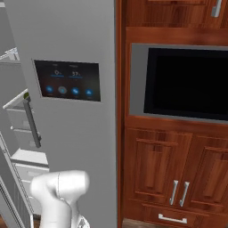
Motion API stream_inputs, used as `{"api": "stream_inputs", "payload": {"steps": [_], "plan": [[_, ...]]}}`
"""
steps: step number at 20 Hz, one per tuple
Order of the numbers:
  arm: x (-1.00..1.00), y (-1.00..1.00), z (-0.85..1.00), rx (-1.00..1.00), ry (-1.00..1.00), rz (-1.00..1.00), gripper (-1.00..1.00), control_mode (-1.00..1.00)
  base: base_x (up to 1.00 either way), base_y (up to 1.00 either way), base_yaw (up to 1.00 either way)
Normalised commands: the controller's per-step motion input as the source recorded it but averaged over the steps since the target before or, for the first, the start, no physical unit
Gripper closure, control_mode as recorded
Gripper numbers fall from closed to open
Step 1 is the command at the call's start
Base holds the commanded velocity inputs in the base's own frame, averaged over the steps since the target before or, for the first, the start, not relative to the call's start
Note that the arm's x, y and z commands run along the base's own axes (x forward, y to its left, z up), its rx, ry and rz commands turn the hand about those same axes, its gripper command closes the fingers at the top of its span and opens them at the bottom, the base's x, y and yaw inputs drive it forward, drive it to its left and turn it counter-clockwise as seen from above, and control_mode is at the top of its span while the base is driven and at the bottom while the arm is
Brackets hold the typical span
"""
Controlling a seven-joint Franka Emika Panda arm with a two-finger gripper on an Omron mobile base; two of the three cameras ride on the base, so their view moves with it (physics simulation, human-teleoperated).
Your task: Open the freezer door, pick up the ice cube tray from the freezer, and place it on the dining counter.
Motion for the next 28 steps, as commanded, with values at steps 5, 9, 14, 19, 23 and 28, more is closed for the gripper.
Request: {"api": "stream_inputs", "payload": {"steps": [5,9,14,19,23,28], "plan": [[0.01,-0.92,1.00,0.00,-0.15,0.08,-1.00,-1.00,0.00,0.00,0.00],[0.05,-0.93,1.00,0.02,-0.21,0.23,-1.00,-1.00,0.00,0.00,0.00],[0.08,-0.92,0.93,0.07,-0.17,0.44,-1.00,-1.00,0.00,0.00,0.00],[0.35,-0.64,0.41,0.10,-0.05,0.63,-1.00,-1.00,0.00,0.00,0.00],[0.58,-0.33,0.00,0.06,0.00,0.66,-1.00,-1.00,0.00,0.00,0.00],[0.97,0.13,-0.37,0.00,0.04,0.43,-1.00,-1.00,0.00,0.00,0.00]]}}
